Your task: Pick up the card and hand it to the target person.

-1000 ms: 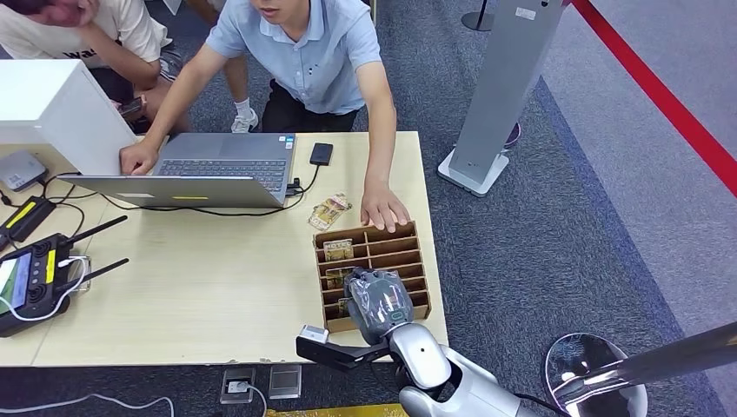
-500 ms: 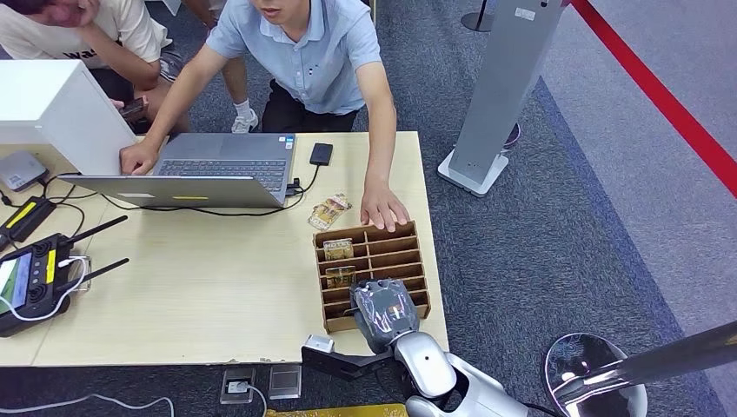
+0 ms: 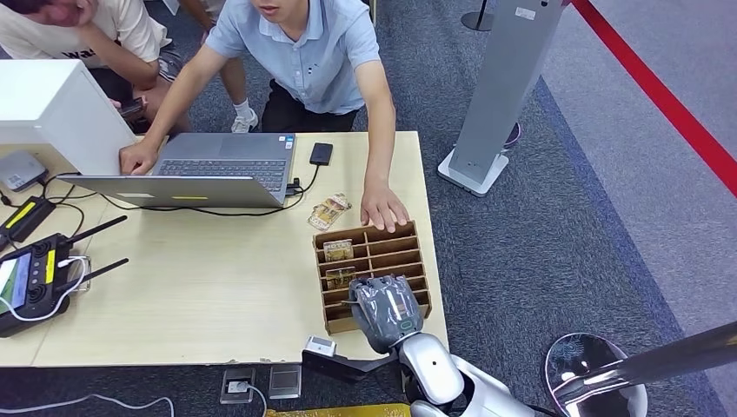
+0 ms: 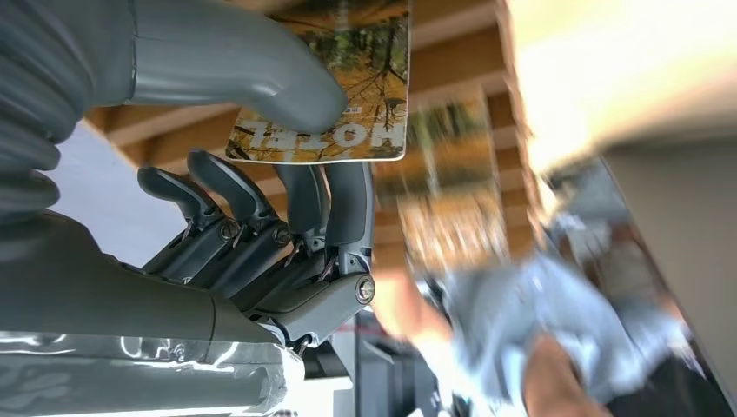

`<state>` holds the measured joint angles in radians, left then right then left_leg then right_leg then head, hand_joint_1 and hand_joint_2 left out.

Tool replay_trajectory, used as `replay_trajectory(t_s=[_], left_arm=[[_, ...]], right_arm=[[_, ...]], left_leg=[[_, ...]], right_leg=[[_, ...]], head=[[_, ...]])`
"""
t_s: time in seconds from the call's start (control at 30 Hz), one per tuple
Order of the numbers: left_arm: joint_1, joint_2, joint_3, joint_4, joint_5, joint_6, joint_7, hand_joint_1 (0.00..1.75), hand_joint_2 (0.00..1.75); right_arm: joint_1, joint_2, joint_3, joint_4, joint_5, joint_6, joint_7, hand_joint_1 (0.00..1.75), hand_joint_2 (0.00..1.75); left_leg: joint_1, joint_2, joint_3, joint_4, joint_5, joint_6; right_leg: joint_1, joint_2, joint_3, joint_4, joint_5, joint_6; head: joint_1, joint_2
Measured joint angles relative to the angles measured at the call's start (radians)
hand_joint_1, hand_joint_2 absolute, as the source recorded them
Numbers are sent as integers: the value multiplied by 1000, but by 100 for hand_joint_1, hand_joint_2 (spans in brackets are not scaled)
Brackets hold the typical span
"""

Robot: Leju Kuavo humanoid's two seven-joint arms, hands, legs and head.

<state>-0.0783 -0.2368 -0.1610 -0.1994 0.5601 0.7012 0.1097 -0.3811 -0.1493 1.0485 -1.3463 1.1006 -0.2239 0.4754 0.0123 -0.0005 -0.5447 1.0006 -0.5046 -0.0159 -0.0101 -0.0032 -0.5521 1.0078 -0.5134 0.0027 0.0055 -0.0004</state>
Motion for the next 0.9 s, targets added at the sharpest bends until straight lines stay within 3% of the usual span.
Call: replay_trajectory(t_s=[0.47, 0.7, 0.9], left_arm=[[3, 3, -32, -6, 13, 0, 24, 0, 175], [5, 5, -66, -12, 17, 1, 45, 0, 175], [5, 11, -109, -20, 32, 1, 64, 0, 175]], right_arm=[[-112, -18, -43, -180, 132, -215, -50, 175, 175], [-206, -22, -64, -237, 144, -199, -32, 175, 175], [-310, 4, -63, -167, 82, -153, -54, 175, 175]], left_leg=[[0, 0, 0, 0, 0, 0], [0, 0, 0, 0, 0, 0], [0, 0, 0, 0, 1, 0]], right_leg=[[0, 0, 0, 0, 0, 0], [0, 0, 0, 0, 0, 0], [0, 0, 1, 1, 0, 0]], head=[[0, 0], [-1, 0], [-1, 0]])
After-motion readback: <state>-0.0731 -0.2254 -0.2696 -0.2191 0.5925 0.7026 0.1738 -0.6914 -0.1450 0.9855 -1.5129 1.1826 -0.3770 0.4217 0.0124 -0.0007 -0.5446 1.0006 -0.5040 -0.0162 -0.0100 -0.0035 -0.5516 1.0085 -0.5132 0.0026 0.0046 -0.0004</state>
